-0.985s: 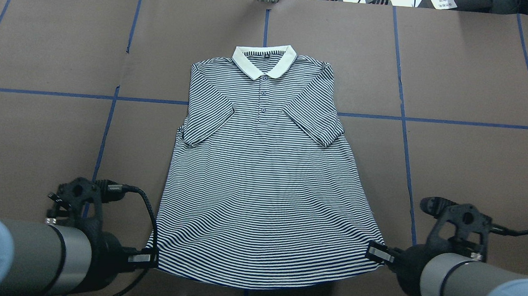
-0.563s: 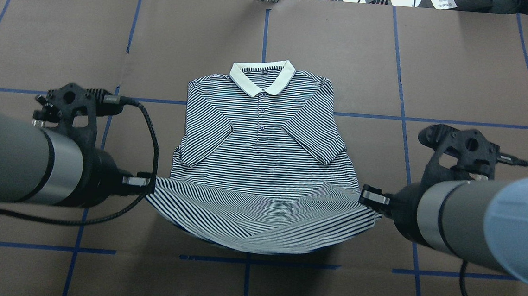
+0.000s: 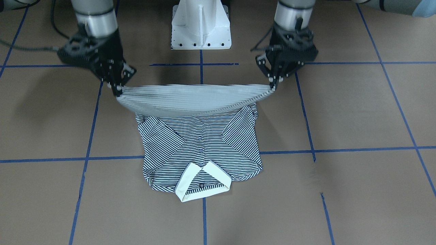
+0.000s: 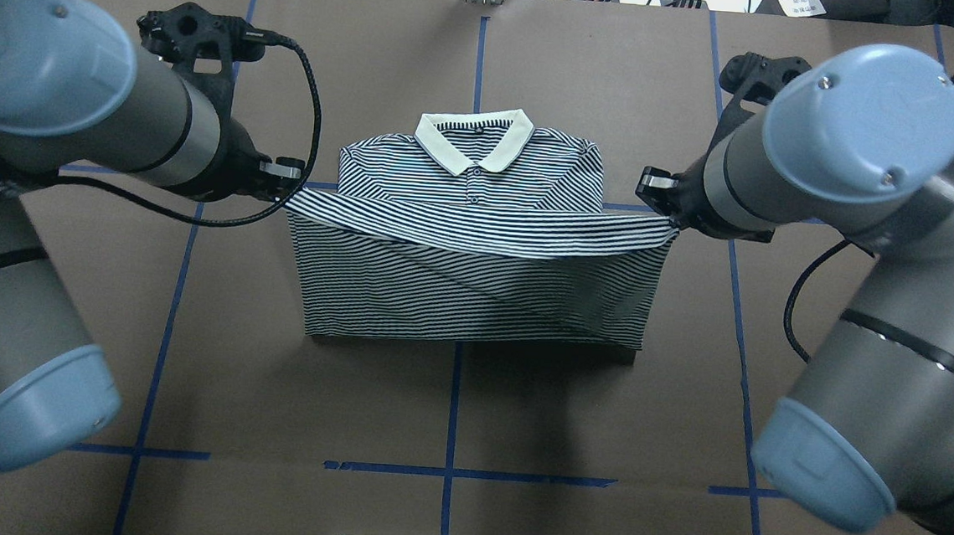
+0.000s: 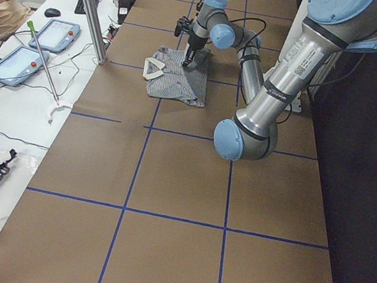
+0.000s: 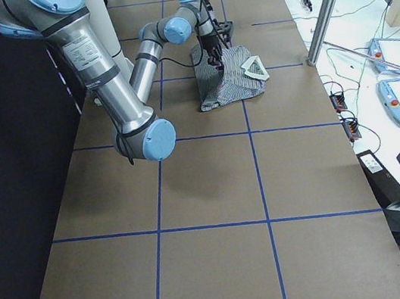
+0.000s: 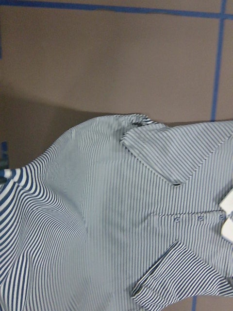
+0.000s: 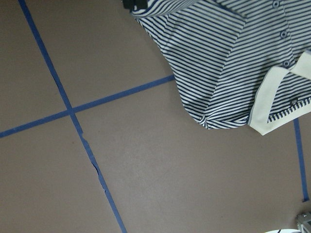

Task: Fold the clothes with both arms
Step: 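Lift the hem with both grippers and fold it toward the collar, then release the hem with both grippers and raise them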

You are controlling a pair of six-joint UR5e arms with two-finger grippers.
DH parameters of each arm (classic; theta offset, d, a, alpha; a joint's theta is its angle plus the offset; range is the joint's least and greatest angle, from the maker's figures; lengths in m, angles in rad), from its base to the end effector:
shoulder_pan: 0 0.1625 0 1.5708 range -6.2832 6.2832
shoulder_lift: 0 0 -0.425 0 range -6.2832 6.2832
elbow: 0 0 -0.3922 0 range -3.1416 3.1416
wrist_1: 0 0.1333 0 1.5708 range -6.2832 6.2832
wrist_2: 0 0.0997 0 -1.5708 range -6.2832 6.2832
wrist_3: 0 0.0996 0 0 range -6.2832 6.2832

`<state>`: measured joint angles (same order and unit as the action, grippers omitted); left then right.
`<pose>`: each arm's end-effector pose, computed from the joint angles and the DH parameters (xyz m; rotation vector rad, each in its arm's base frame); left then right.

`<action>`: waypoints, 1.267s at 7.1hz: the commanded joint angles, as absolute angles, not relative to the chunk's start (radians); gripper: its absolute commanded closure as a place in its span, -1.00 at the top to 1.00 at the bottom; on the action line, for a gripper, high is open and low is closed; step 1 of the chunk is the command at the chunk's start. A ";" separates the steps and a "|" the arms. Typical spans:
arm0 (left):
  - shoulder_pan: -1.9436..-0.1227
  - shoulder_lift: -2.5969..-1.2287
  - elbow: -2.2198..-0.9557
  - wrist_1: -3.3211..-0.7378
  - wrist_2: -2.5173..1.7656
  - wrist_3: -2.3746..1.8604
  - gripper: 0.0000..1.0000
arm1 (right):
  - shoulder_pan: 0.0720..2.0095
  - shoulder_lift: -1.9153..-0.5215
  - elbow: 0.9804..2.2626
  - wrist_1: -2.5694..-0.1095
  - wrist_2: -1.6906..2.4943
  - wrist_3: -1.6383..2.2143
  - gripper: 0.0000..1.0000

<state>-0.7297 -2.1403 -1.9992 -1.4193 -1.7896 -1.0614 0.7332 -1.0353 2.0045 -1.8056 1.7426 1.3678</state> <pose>0.3583 -0.4703 0.1806 0.3222 0.8058 -0.1137 -0.3521 -0.4736 0.2107 0.1857 -0.7339 0.4418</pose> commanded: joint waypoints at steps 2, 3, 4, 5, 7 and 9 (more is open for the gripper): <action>-0.781 -2.196 -1.623 -1.753 -1.787 -1.016 -1.00 | 0.785 -0.867 1.543 -1.515 1.740 1.344 -1.00; -0.787 -2.216 -1.544 -1.816 -1.779 -1.006 -1.00 | 0.795 -0.845 1.443 -1.438 1.740 1.332 -1.00; -0.787 -2.230 -1.485 -1.859 -1.770 -1.003 -1.00 | 0.795 -0.838 1.380 -1.381 1.732 1.327 -1.00; -0.785 -2.258 -1.426 -1.862 -1.770 -1.000 -1.00 | 0.792 -0.835 1.340 -1.349 1.729 1.327 -1.00; -0.767 -2.263 -1.359 -1.937 -1.770 -1.000 -1.00 | 0.781 -0.838 1.306 -1.336 1.729 1.324 -1.00; -0.759 -2.238 -1.354 -2.008 -1.772 -0.933 0.98 | 0.772 -0.836 1.287 -1.335 1.704 1.219 0.99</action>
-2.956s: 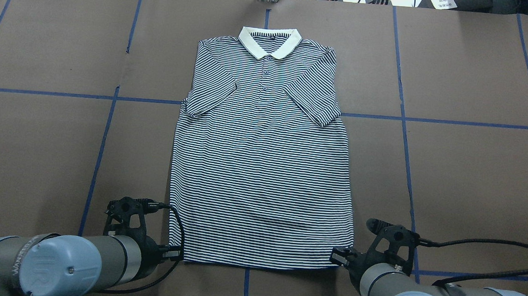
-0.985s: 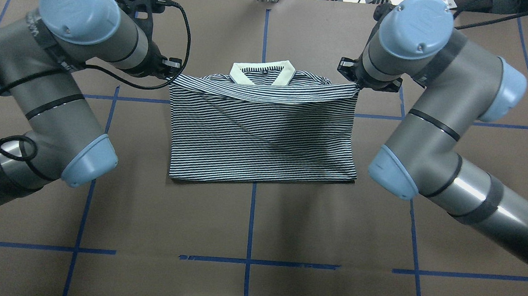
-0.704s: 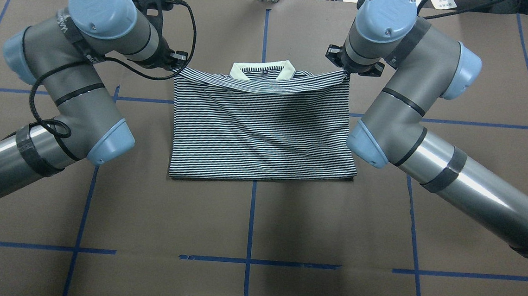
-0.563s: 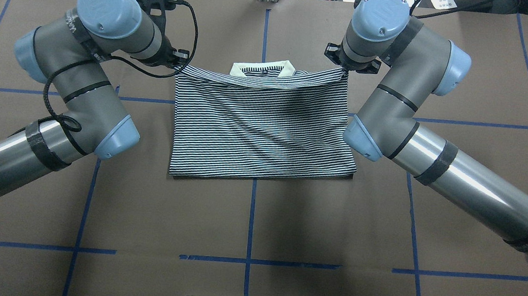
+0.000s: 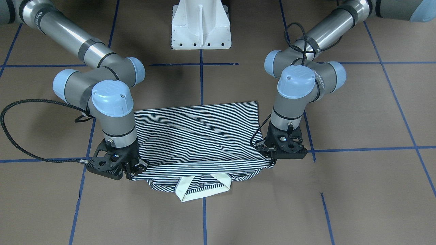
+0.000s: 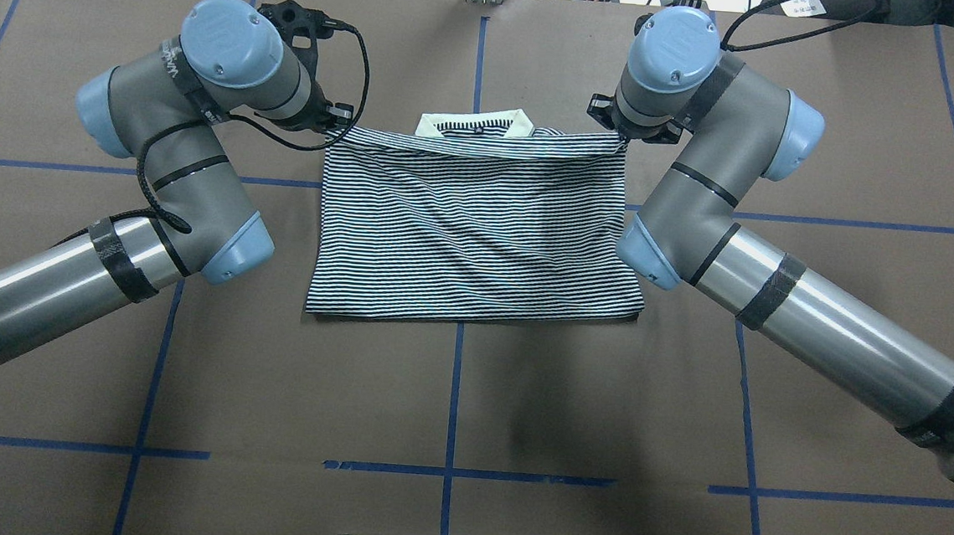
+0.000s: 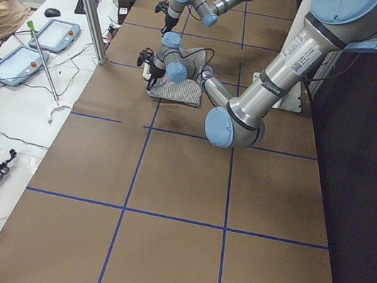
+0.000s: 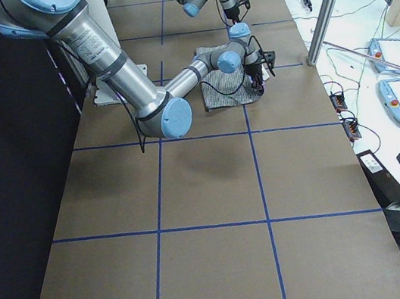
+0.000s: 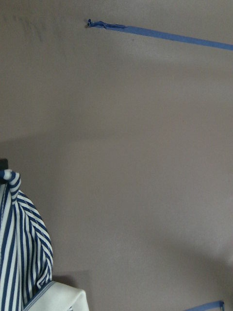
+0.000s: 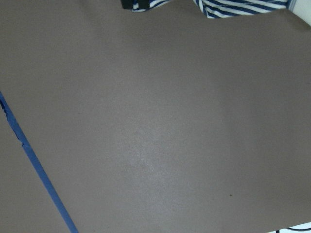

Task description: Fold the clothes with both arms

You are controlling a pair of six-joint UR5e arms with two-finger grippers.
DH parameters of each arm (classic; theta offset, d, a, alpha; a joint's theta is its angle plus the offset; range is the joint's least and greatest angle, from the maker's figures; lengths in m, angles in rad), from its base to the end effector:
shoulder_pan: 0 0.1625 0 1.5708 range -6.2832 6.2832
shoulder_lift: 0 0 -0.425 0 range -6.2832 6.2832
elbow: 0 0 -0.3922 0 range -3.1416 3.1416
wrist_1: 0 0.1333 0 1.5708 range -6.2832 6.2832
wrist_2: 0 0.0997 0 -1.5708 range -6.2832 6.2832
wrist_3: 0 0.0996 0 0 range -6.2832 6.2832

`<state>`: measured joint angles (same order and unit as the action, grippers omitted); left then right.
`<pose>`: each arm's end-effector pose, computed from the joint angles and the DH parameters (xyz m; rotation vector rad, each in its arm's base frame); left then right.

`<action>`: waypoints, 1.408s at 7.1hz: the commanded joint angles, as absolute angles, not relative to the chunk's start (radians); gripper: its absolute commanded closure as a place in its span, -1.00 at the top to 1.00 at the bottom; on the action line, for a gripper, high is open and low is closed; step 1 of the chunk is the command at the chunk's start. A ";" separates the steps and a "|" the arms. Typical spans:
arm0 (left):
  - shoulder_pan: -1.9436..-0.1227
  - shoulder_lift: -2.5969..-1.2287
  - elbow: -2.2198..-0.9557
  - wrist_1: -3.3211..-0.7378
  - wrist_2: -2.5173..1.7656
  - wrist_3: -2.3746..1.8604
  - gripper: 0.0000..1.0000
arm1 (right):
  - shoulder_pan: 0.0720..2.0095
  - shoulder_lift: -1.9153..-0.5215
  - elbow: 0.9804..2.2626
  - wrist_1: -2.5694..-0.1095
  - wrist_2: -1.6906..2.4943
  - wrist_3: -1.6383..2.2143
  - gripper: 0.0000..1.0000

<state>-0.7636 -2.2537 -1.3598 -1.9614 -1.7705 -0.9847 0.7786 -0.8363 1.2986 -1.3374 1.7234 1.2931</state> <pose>0.4680 -0.6052 0.3017 0.3909 0.7880 -0.0798 -0.4691 -0.6287 0.3147 0.2252 -0.6788 0.4265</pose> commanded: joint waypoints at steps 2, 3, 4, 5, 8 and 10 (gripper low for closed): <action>-0.762 -2.179 -1.438 -2.026 -1.782 -0.861 1.00 | 0.822 -0.836 1.308 -1.335 1.767 1.082 1.00; -0.761 -2.143 -1.504 -2.026 -1.784 -0.861 1.00 | 0.877 -0.856 1.322 -1.332 1.889 0.972 1.00; -0.752 -2.126 -1.531 -2.032 -1.783 -0.882 1.00 | 0.921 -0.915 1.372 -1.331 1.949 0.880 1.00; -0.729 -2.085 -1.580 -2.034 -1.782 -0.950 1.00 | 0.946 -0.990 1.452 -1.330 1.968 0.800 1.00; -0.580 -1.894 -1.788 -2.069 -1.757 -1.199 0.04 | 0.956 -1.031 1.505 -1.330 1.971 0.796 1.00; -0.482 -1.881 -1.786 -2.068 -1.688 -1.267 -0.18 | 0.959 -1.032 1.506 -1.330 1.970 0.798 1.00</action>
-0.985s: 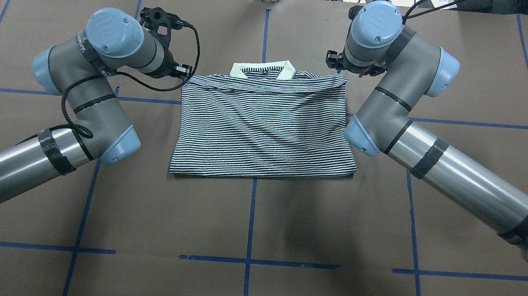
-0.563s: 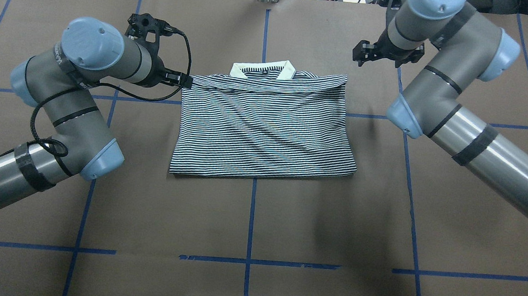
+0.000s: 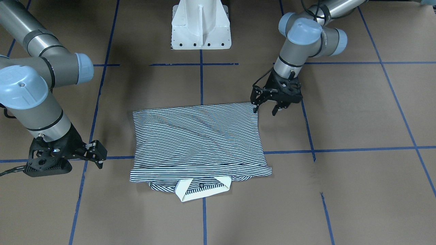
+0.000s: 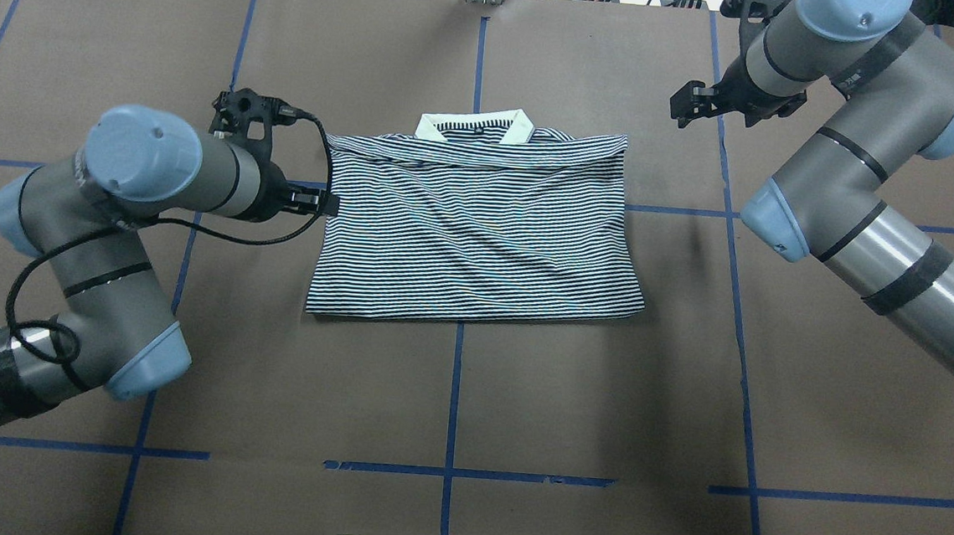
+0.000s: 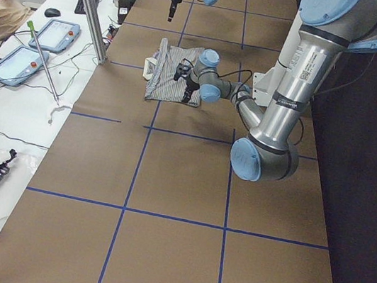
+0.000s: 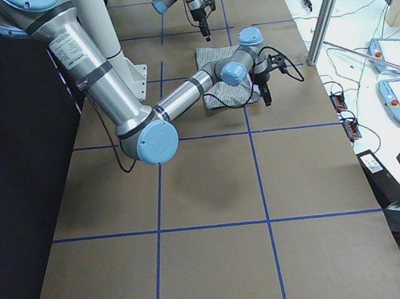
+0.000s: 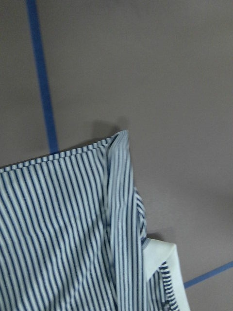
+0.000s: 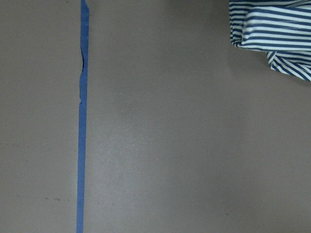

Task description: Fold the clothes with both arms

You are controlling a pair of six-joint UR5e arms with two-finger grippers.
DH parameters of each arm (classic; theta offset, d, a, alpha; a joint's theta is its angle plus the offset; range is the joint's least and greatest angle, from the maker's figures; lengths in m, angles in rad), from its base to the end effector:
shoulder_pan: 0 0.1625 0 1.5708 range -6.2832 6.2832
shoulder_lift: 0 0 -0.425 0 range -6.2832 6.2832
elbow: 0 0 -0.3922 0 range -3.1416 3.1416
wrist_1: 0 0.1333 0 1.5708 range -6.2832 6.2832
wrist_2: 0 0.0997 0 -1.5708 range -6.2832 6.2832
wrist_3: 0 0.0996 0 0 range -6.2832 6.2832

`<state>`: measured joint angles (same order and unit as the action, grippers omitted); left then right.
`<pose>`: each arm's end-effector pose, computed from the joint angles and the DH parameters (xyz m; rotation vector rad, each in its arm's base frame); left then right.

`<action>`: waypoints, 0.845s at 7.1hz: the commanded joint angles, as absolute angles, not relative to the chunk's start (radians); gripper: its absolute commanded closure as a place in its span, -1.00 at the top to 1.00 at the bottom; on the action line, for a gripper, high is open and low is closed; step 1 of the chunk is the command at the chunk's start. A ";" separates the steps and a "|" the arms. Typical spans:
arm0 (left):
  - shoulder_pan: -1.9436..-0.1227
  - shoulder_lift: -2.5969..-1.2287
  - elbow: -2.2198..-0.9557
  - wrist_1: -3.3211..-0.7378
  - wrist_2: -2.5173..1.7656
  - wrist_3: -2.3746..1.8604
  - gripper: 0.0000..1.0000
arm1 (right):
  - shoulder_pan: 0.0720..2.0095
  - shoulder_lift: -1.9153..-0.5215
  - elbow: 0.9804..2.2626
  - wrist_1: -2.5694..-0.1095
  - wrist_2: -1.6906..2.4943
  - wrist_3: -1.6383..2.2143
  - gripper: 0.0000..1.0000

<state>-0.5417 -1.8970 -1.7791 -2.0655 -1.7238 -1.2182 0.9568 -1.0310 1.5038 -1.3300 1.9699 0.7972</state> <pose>0.4613 -0.4154 0.3306 0.3186 0.9865 -0.0931 -0.3277 -0.6291 0.3526 0.2879 -0.7466 0.0309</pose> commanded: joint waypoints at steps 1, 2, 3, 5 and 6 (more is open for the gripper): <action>-0.463 -1.882 -1.779 -2.066 -1.681 -1.276 -0.18 | 0.960 -1.032 1.505 -1.330 1.970 0.796 1.00; -0.457 -1.888 -1.766 -2.066 -1.681 -1.276 -0.17 | 0.960 -1.032 1.505 -1.330 1.970 0.795 1.00; -0.456 -1.890 -1.755 -2.066 -1.681 -1.276 -0.17 | 0.960 -1.032 1.505 -1.330 1.970 0.795 1.00; -0.453 -1.891 -1.752 -2.065 -1.681 -1.275 -0.17 | 0.960 -1.034 1.505 -1.330 1.970 0.795 1.00; -0.445 -1.893 -1.752 -2.065 -1.681 -1.276 -0.40 | 0.960 -1.035 1.505 -1.330 1.970 0.795 1.00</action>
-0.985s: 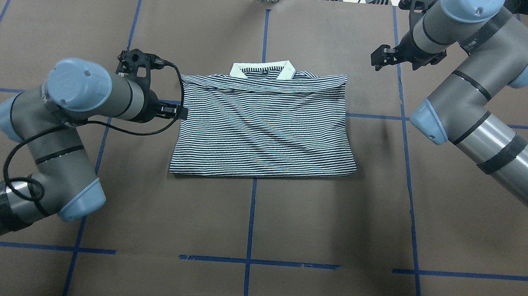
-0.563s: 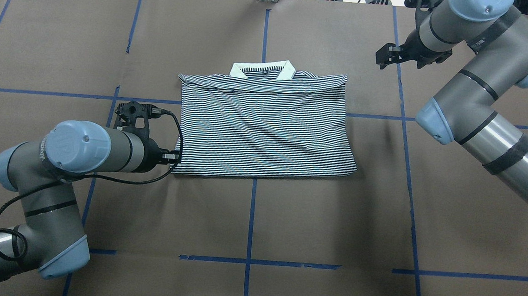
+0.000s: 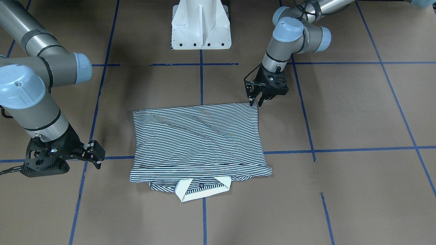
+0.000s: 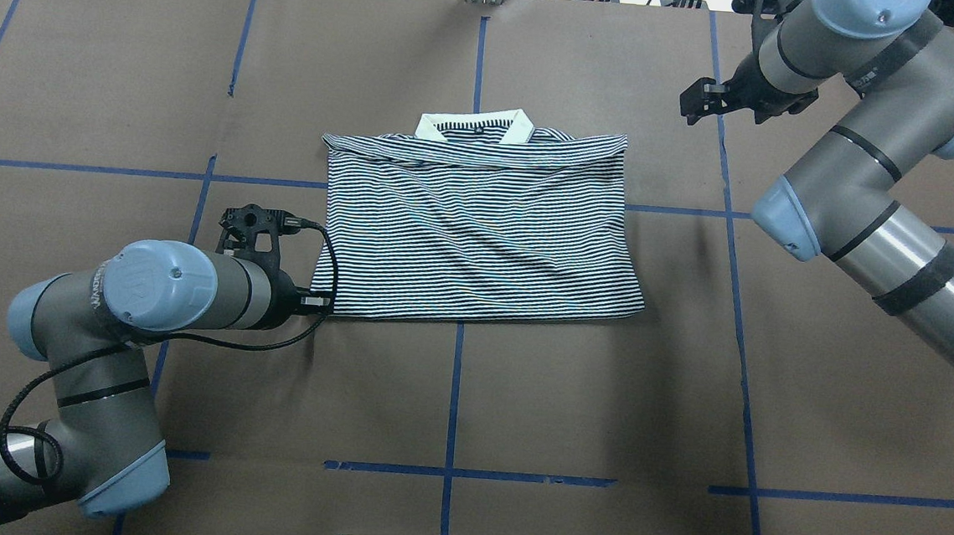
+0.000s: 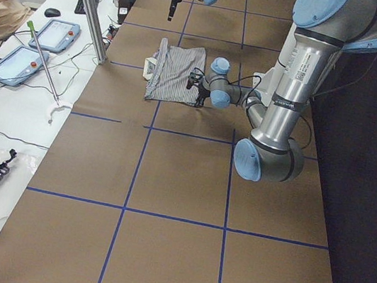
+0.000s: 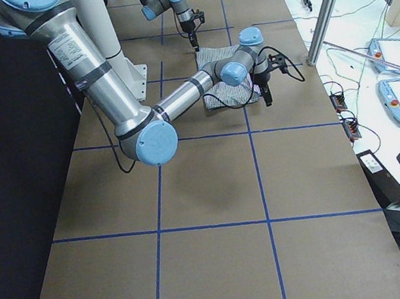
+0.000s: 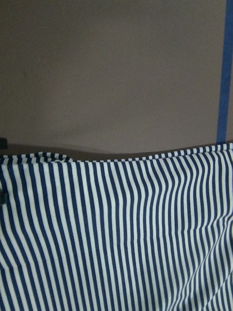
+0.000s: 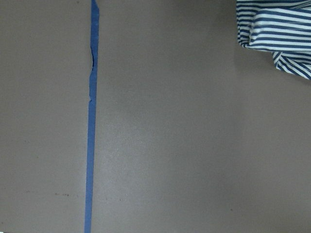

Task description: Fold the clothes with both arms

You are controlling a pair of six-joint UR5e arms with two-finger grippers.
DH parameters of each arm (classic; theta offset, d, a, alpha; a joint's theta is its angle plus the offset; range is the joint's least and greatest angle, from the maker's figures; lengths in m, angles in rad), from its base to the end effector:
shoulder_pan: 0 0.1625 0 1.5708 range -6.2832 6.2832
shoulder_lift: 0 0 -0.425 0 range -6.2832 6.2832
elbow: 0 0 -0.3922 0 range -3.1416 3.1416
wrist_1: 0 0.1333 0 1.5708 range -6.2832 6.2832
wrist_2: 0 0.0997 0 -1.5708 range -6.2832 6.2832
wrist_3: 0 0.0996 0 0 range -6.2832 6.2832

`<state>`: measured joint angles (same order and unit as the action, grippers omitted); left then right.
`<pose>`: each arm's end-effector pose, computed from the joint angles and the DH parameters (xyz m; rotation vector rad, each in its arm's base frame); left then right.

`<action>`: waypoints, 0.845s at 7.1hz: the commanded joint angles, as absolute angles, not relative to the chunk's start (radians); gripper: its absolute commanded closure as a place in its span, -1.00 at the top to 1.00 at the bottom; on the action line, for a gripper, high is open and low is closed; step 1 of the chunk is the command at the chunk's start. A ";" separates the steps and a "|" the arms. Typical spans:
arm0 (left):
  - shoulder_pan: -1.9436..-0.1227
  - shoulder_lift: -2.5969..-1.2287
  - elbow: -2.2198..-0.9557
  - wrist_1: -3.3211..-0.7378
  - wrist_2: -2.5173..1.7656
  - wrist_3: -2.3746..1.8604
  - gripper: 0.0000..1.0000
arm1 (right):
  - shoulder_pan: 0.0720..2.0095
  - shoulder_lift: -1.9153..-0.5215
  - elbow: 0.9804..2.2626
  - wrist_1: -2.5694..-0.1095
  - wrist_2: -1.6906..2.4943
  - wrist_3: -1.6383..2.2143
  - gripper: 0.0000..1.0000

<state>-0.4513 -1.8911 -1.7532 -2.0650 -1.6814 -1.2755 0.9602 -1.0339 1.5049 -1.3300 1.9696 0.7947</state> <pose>0.4999 -0.3782 0.3469 0.2689 0.9644 -0.0876 -0.3252 -0.6297 0.3541 0.2889 -0.7444 0.0323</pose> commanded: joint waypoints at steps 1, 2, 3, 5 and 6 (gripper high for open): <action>-0.436 -1.893 -1.752 -2.065 -1.680 -1.276 -0.95 | 0.960 -1.037 1.505 -1.330 1.970 0.795 1.00; -0.434 -1.891 -1.752 -2.065 -1.680 -1.272 -1.00 | 0.960 -1.037 1.505 -1.330 1.970 0.795 1.00; -0.434 -1.887 -1.759 -2.065 -1.680 -1.264 -1.00 | 0.960 -1.038 1.506 -1.330 1.970 0.798 1.00; -0.462 -1.882 -1.767 -2.063 -1.681 -1.151 -1.00 | 0.960 -1.039 1.506 -1.330 1.968 0.802 1.00; -0.529 -1.882 -1.747 -2.063 -1.681 -1.065 -1.00 | 0.959 -1.037 1.506 -1.328 1.967 0.808 1.00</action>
<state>-0.4705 -1.8831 -1.7611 -2.0641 -1.6818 -1.1649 0.9600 -1.0382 1.5062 -1.3296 1.9679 0.8027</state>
